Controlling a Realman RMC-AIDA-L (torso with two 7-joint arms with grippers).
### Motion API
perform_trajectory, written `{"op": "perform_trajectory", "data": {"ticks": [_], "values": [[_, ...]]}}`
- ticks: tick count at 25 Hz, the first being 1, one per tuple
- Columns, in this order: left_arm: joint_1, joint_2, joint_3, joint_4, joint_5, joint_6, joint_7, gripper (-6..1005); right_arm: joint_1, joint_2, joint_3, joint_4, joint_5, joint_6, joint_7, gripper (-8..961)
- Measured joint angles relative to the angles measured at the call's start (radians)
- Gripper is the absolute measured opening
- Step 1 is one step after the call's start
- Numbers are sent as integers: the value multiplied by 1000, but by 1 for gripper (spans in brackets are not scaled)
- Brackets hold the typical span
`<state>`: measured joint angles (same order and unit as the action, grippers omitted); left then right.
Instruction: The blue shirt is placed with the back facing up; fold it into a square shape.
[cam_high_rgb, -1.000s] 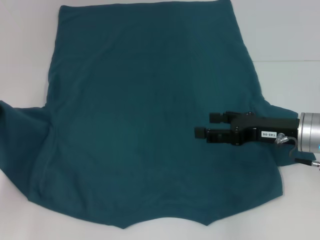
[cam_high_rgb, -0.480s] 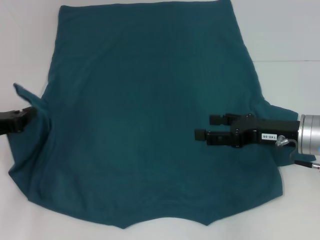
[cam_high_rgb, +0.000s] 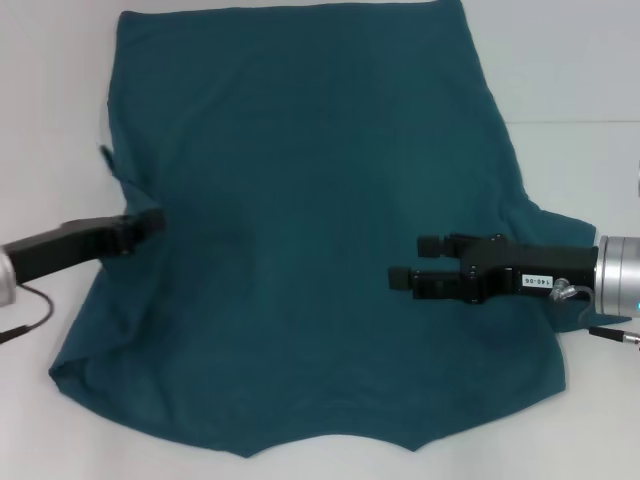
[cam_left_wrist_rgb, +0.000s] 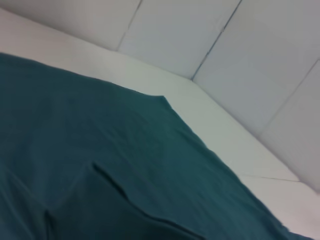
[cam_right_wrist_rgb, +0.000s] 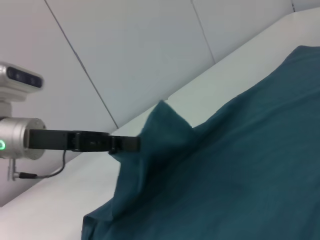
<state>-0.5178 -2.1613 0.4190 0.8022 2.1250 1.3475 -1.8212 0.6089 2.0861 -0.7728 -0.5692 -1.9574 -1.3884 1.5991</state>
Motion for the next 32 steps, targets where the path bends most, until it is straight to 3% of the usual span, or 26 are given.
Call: {"op": "perform_trajectory", "data": {"ticks": [6, 14, 20, 28, 32], "values": [[-18, -1, 0, -82, -32, -49, 4, 3, 0, 0, -3, 0, -1, -1, -1, 909], [-15, -3, 2, -107, -97, -52, 15, 349, -2, 0, 4, 0, 3, 0, -2, 909], [-17, -2, 2, -108, -126, -29, 73, 480, -9, -2, 43, 0, 4, 23, 28, 909], [-34, -2, 14, -159, -156, 75, 262, 691, -56, -15, 113, -11, 7, 47, 117, 909], [-41, -5, 88, -186, -157, 130, 439, 824, -88, -32, 147, -13, 7, 54, 188, 909]]}}
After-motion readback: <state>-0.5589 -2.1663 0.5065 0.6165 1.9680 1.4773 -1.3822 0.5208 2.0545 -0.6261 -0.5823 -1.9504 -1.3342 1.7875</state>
